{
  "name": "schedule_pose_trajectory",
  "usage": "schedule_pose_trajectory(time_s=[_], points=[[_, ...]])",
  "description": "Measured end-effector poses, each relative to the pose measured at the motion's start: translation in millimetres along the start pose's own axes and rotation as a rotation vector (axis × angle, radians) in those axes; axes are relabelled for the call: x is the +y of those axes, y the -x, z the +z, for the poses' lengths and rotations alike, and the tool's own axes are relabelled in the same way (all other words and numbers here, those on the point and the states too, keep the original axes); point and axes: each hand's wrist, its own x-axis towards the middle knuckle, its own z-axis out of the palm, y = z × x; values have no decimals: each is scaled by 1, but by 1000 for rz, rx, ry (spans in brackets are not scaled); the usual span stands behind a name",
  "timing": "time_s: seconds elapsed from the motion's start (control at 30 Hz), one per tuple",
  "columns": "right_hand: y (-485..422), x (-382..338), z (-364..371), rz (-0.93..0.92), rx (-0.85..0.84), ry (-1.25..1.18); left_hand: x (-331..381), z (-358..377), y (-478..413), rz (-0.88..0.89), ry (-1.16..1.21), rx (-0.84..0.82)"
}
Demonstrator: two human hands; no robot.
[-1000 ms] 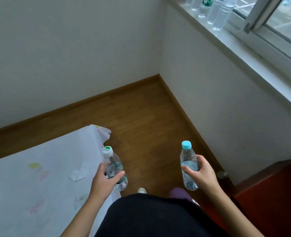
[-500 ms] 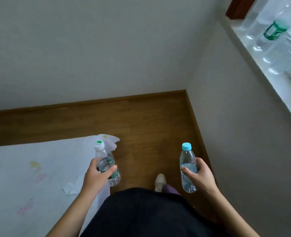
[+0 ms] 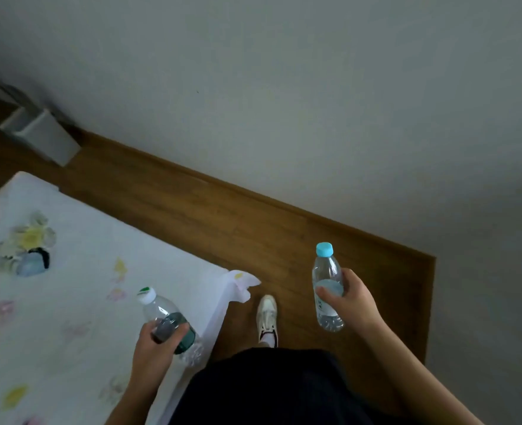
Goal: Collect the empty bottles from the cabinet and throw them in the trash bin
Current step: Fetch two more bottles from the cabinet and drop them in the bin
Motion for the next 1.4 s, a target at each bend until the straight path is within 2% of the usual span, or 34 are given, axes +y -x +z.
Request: schedule_pose_trajectory(time_s=[0.13, 0.33, 0.57, 0.67, 0.77, 0.93, 1.17, 1.4], points=[[-57, -21, -12, 35, 31, 60, 54, 31, -52, 4, -26, -21], [-137, -42, -49, 111, 101, 91, 168, 88, -130, 91, -64, -233], [-256, -95, -81, 100, 55, 154, 279, 136, -221, 132, -33, -260], [-326, -147, -82, 33, -32, 156, 306, 138, -257, 128, -23, -183], [-392, -207, -67, -46, -138, 178, 315, 130, -275, 41, 11, -60], [-471, -317, -14, -210, -400, 261, 303, 109, -270, -129, 93, 225], [-523, -454, 104, -438, -702, 389, 252, 66, -262, -405, 276, 541], [-548, -528, 212, -487, -790, 500, 246, 10, -322, -515, 429, 658]])
